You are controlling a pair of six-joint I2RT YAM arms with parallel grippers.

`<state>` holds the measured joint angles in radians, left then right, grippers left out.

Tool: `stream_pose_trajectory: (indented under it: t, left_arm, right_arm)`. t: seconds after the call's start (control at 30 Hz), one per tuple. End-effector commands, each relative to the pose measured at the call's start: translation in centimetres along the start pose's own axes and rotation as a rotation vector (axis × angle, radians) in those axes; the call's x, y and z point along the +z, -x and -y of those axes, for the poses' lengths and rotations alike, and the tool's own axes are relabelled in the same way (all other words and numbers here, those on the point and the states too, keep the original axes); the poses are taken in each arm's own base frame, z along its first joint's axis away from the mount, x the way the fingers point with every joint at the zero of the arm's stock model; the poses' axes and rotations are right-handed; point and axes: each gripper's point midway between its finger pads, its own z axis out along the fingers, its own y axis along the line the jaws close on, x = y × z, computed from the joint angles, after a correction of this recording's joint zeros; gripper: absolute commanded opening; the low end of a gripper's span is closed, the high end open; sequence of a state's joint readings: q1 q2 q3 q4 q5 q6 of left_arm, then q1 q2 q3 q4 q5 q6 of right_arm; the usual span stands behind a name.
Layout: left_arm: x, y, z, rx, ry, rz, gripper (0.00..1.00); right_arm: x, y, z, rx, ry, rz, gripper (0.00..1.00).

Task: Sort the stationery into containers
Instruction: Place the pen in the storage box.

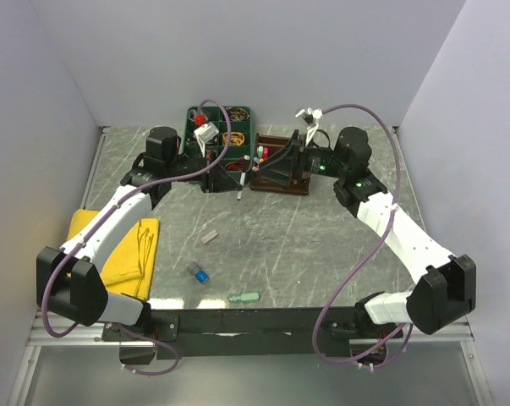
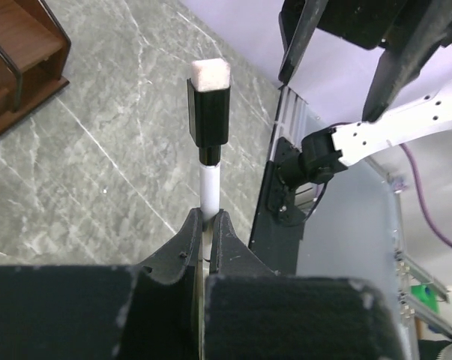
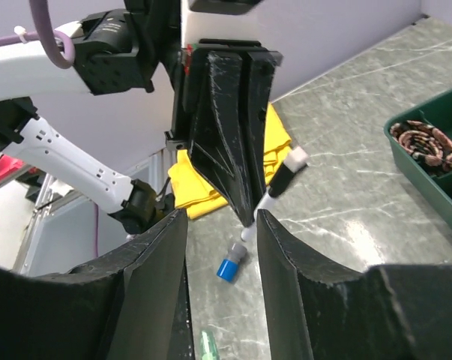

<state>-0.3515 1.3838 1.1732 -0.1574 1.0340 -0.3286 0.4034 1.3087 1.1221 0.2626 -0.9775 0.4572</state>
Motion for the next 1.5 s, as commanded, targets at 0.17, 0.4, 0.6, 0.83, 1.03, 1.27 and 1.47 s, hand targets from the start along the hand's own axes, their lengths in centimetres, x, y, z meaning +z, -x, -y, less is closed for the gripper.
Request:
stream_pose_trajectory:
  t: [0.17, 0.4, 0.6, 0.83, 1.03, 1.27, 1.47]
  left_arm:
    - [-0.5, 3.1, 2.7, 0.028, -0.071, 0.083, 0.01]
    - [-0.7, 4.7, 3.8, 0.042, -0.097, 0.116, 0.01]
    - [-0.9, 4.6, 4.3, 0.046, -0.106, 0.114, 0.01]
    - [-0.9, 4.7, 4.6, 0.039, -0.117, 0.116, 0.01]
    - [-0.8, 4.8, 4.7, 0.036, -0.126, 0.119, 0.01]
    - [-0.8, 4.5, 4.6, 0.032, -0.128, 0.117, 0.01]
    - [-0.8, 4.4, 4.3, 0.013, -0.112, 0.122, 0.17]
  right_arm:
    - [2.2, 1.7, -0.7, -0.069, 0.022, 0.023, 0.51]
    - [2.6, 1.5, 0.3, -0.050, -0.040, 0.031, 0.50]
    - [3.1, 1.7, 0.9, -0.036, -0.044, 0.037, 0.49]
    - [3.8, 1.7, 1.0, -0.024, -0.034, 0.036, 0.50]
    - [4.4, 1.4, 0.0, -0.022, 0.001, 0.026, 0.47]
    - [4.7, 1.5, -0.3, -0.022, 0.015, 0.032, 0.13]
    - [4.8, 1.7, -0.2, -0.022, 0.010, 0.042, 0.00]
